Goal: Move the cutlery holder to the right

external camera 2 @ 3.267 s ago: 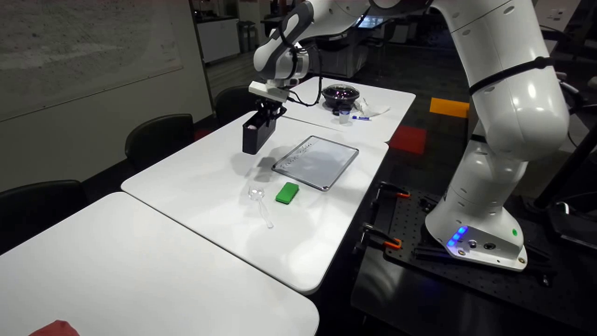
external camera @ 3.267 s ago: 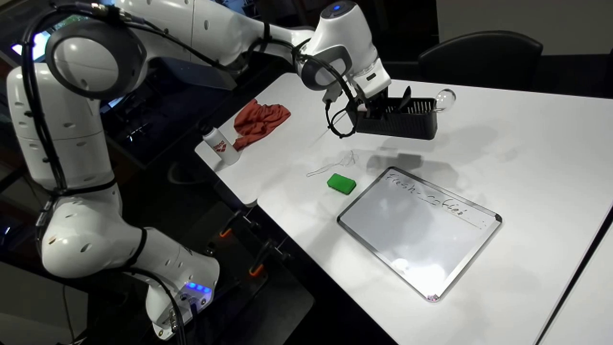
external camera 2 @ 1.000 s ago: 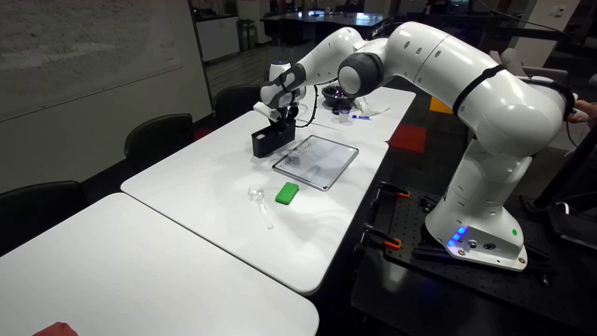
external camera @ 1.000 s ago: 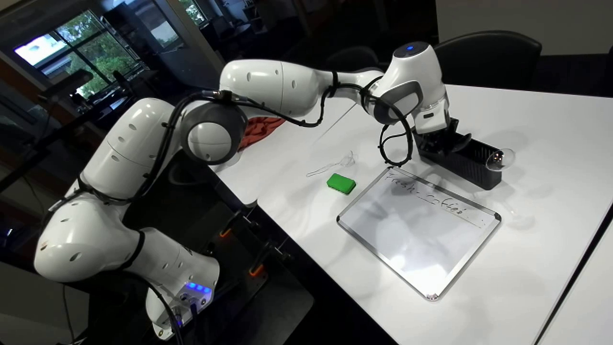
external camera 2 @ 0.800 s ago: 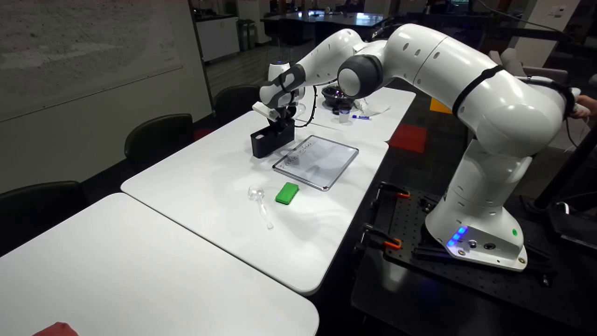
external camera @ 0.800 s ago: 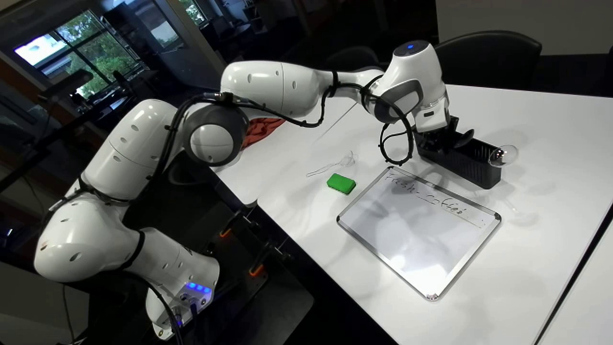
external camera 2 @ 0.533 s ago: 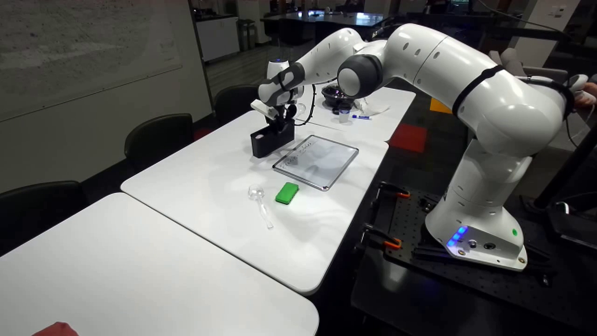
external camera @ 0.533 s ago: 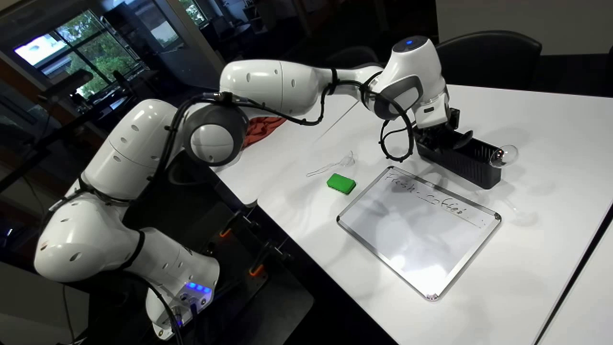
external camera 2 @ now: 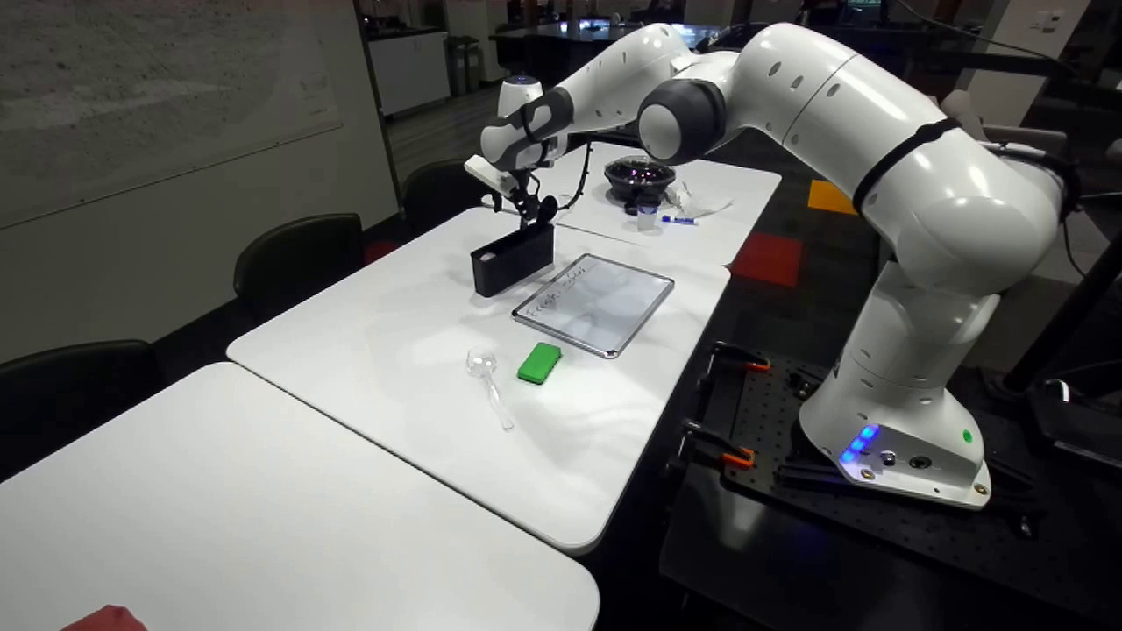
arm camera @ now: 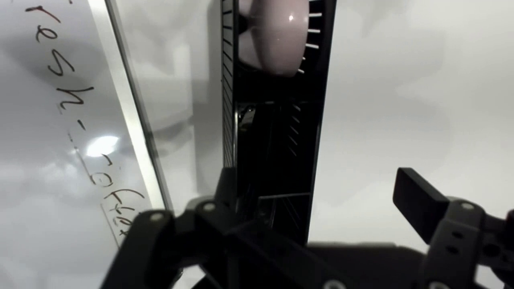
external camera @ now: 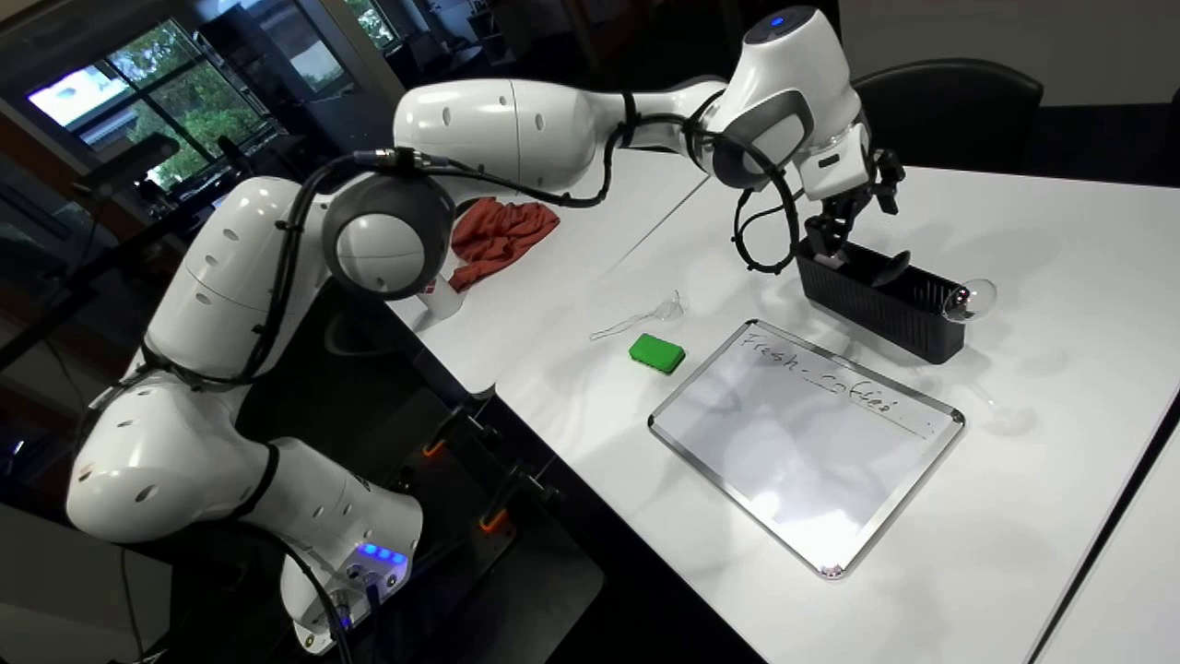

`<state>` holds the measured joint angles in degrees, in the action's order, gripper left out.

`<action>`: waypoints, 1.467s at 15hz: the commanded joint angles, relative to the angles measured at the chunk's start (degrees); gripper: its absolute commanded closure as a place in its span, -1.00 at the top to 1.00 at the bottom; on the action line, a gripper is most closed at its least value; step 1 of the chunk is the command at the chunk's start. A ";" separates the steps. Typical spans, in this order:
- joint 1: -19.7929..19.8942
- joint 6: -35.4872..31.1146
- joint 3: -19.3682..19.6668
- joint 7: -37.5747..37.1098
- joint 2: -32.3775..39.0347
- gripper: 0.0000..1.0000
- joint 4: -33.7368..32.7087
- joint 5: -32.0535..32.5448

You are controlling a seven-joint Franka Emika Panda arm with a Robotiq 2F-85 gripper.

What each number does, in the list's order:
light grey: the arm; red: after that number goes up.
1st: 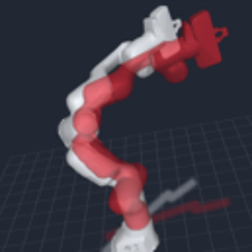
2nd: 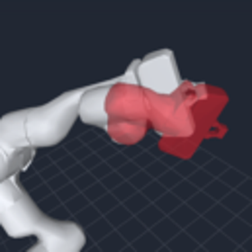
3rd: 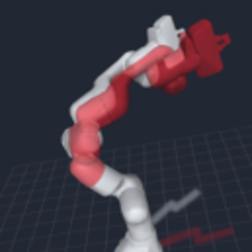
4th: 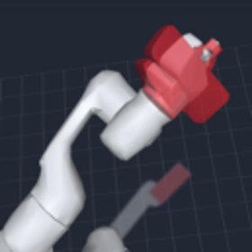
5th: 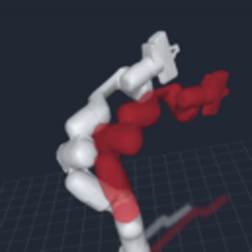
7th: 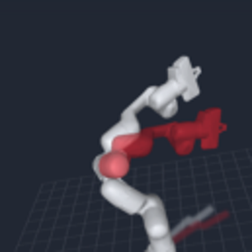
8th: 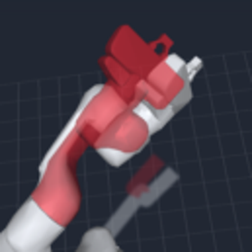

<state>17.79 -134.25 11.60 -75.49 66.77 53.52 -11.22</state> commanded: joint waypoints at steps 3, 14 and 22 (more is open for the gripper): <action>-2.23 -1.09 -0.07 9.57 -14.76 1.00 16.10 1.25; -5.94 -9.77 1.79 19.95 -35.20 1.00 41.36 4.34; -7.91 -12.49 3.26 20.80 -40.46 1.00 50.01 3.94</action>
<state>10.25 -146.93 14.36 -55.12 26.12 103.82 -6.79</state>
